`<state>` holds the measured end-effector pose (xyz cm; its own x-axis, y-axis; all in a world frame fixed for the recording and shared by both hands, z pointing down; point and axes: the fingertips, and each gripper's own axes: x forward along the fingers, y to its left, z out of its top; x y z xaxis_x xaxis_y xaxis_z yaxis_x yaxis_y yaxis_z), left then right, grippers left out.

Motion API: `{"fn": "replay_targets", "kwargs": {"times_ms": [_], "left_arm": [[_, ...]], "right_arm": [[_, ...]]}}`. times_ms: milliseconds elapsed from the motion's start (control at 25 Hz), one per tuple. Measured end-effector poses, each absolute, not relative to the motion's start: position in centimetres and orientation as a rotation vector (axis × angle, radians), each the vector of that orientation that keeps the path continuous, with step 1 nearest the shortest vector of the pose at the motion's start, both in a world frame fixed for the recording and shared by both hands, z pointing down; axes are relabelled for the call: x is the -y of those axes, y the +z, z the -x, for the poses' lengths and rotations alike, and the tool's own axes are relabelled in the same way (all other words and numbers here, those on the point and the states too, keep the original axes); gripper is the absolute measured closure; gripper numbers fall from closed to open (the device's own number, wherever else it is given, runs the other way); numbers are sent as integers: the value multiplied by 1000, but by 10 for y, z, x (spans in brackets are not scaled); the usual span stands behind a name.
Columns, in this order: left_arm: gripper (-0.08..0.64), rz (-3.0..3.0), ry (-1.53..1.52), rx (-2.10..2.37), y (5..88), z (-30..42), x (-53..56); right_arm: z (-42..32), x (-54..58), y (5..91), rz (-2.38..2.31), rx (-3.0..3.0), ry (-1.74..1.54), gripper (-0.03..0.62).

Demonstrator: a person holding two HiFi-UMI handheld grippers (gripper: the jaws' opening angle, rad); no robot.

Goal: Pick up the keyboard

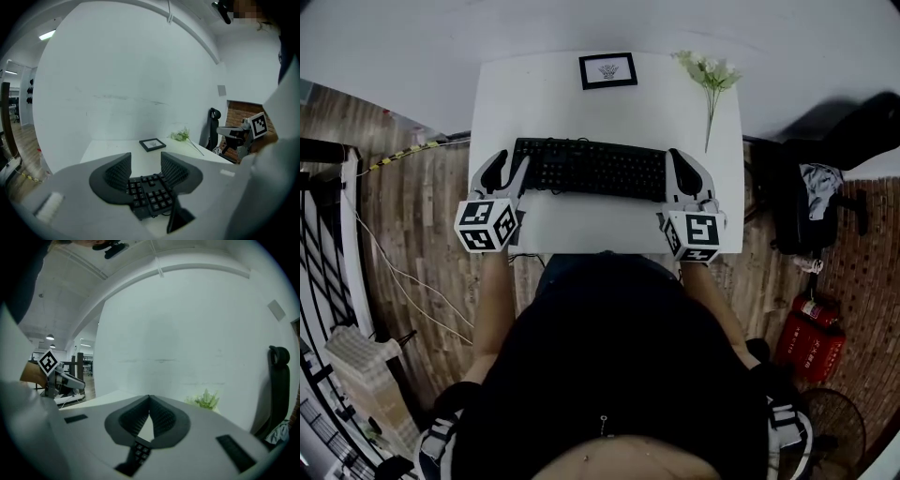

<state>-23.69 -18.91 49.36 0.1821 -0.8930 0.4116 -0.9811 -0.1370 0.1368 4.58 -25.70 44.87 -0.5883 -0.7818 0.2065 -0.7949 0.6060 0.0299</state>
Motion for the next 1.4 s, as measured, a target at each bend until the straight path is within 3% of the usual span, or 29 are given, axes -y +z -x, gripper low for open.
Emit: {"fn": "replay_targets", "kwargs": {"times_ms": [680, 1400], "left_arm": [[369, -1939, 526, 1426, 594, 266, 191], [270, -1818, 587, 1221, 644, 281, 194]], "right_arm": [[-53, 260, 496, -1398, 2430, 196, 580], [-58, 238, 506, -1458, 2337, 226, 580]]}}
